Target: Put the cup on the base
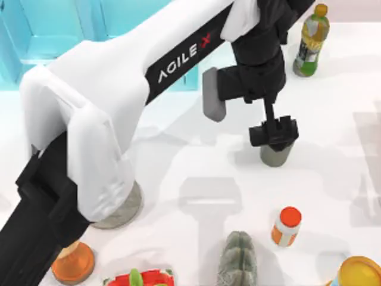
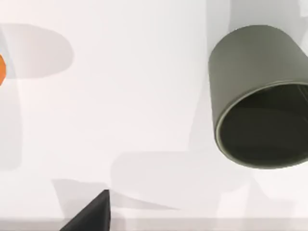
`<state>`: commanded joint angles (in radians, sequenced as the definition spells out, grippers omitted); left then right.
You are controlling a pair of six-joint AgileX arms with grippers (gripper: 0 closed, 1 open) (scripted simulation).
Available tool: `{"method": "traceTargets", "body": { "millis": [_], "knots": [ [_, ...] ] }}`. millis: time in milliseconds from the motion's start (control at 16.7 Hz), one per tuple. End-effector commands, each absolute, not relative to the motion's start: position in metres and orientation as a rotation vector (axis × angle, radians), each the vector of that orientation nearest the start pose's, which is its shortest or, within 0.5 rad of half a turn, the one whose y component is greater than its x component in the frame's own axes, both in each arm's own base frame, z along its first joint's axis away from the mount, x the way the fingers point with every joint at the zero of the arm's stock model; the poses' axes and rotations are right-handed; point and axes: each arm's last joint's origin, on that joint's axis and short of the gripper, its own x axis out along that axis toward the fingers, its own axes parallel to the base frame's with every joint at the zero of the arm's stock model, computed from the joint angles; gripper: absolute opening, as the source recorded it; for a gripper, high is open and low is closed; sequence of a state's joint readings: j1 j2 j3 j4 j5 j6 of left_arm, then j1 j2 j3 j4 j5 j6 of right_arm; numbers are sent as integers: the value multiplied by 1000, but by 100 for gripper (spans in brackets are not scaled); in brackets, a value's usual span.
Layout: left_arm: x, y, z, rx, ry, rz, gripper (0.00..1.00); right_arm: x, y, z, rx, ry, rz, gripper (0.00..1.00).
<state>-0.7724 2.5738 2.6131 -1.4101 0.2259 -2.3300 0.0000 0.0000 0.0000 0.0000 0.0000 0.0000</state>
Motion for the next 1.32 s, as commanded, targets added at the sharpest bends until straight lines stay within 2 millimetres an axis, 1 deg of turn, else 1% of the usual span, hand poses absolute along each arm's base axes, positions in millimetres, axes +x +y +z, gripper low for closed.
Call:
{"method": "traceTargets", "body": {
  "millis": [120, 240, 360, 420, 540, 720, 1320],
  "knots": [
    [367, -363, 196, -1407, 1437, 1041, 100, 106, -1, 160, 0, 0, 0, 100],
    [368, -372, 172, -1416, 1436, 1029, 100, 106, -1, 160, 0, 0, 0, 100],
    [367, -378, 148, -1416, 1436, 1030, 100, 106, -1, 160, 0, 0, 0, 100],
    [365, -380, 140, -1413, 1436, 1034, 100, 106, -1, 160, 0, 0, 0, 100],
    [364, -382, 133, -1410, 1436, 1038, 100, 106, -1, 160, 0, 0, 0, 100],
    [364, -382, 133, -1410, 1436, 1038, 100, 106, -1, 160, 0, 0, 0, 100],
    [364, -382, 133, -1410, 1436, 1038, 25, 106, -1, 160, 0, 0, 0, 100]
  ]
}}
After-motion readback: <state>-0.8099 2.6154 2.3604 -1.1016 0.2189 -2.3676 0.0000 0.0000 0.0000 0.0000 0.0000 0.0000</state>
